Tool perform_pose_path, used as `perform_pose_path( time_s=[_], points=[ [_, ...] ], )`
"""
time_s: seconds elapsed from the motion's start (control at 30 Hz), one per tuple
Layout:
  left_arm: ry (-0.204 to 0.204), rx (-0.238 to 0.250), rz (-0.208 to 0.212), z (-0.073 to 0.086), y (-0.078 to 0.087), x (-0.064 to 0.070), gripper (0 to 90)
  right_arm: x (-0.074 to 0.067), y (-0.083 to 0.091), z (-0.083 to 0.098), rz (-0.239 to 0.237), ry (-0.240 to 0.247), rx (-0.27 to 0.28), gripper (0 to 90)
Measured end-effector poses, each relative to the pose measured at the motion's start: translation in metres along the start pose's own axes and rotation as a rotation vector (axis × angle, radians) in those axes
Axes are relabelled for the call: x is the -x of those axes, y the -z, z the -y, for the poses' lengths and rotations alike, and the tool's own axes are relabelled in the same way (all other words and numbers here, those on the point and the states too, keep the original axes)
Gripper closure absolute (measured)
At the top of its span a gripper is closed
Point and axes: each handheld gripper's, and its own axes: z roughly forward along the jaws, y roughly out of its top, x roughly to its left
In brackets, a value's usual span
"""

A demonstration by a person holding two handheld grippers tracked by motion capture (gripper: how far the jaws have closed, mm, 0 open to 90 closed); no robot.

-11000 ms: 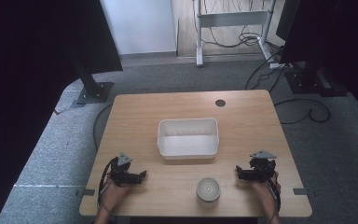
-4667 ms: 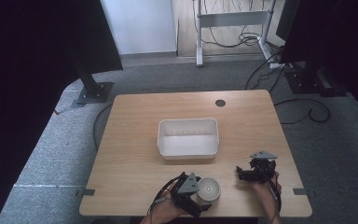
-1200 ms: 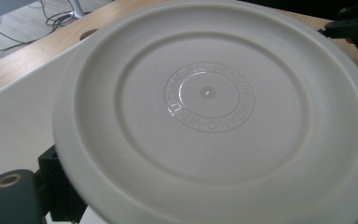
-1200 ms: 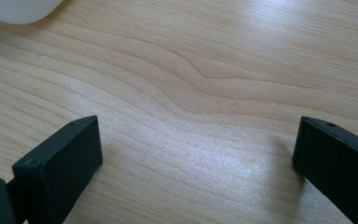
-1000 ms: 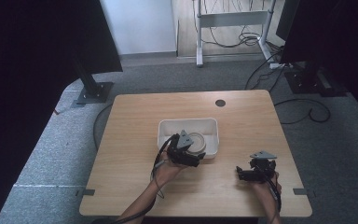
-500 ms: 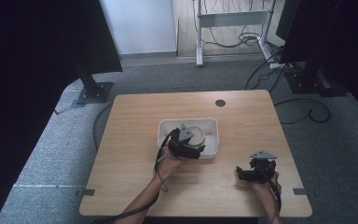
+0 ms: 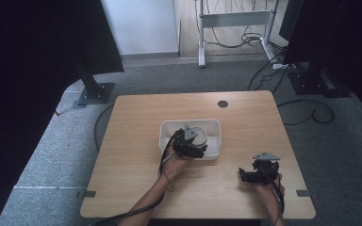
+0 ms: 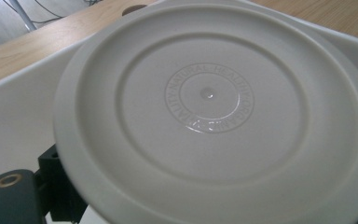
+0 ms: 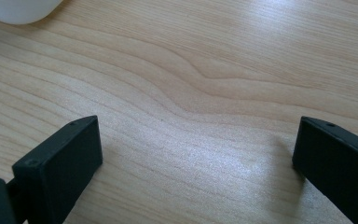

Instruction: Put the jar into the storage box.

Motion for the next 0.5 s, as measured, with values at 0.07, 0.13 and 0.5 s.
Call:
perform_pose_path(
  time_s=[0.07, 0.13, 0.5],
  points=[
    [0.0, -0.005, -0.006, 0.0, -0.002, 0.001, 10.2, 0.0, 0.0, 0.0, 0.0, 0.0, 0.0, 0.9],
    [0.008, -0.009, -0.009, 0.001, -0.004, 0.002, 10.2, 0.0, 0.0, 0.0, 0.0, 0.0, 0.0, 0.9],
    [0.022, -0.035, -0.041, 0.006, -0.011, 0.005, 10.2, 0.0, 0.0, 0.0, 0.0, 0.0, 0.0, 0.9]
  ],
)
